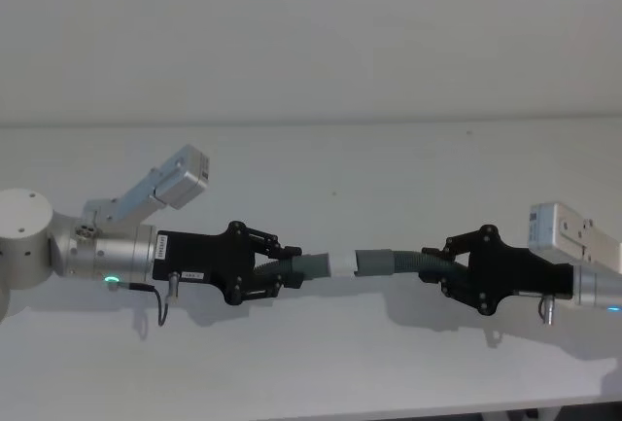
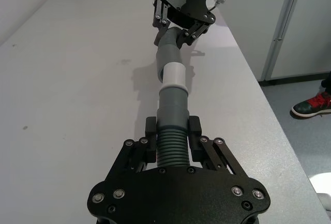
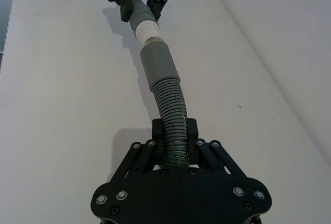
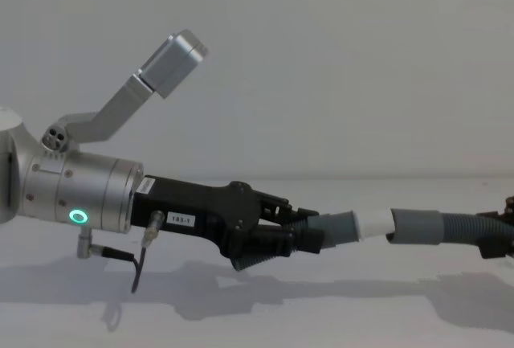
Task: Use both hands to pick up one end of the pipe from the table, align the ends, and insert them.
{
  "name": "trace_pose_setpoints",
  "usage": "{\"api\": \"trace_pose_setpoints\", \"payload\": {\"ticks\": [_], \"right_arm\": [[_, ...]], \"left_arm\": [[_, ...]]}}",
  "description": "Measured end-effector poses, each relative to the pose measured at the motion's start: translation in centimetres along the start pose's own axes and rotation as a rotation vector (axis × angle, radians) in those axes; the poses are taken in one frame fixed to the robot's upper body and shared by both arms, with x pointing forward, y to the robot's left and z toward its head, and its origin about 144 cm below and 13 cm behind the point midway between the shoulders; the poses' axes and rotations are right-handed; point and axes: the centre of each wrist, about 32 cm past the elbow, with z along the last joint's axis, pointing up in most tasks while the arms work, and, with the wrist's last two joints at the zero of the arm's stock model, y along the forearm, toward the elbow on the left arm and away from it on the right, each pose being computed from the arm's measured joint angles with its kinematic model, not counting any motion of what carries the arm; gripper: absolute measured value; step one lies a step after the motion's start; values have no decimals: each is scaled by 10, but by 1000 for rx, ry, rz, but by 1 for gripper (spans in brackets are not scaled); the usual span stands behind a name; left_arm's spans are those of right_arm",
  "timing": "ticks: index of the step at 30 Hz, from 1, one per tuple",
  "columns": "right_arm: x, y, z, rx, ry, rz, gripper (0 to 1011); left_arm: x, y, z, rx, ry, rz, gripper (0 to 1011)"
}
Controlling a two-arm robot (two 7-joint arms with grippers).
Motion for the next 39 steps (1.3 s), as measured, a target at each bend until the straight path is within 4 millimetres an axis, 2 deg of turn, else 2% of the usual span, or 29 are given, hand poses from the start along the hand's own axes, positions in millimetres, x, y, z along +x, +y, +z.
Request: {"api": "trace_pose_setpoints", "payload": {"ticks": [39], "right_arm": [[0,0,0,0,0,0,226]], "left_arm": [[-1,3,-9,-2,6,12,325]]}}
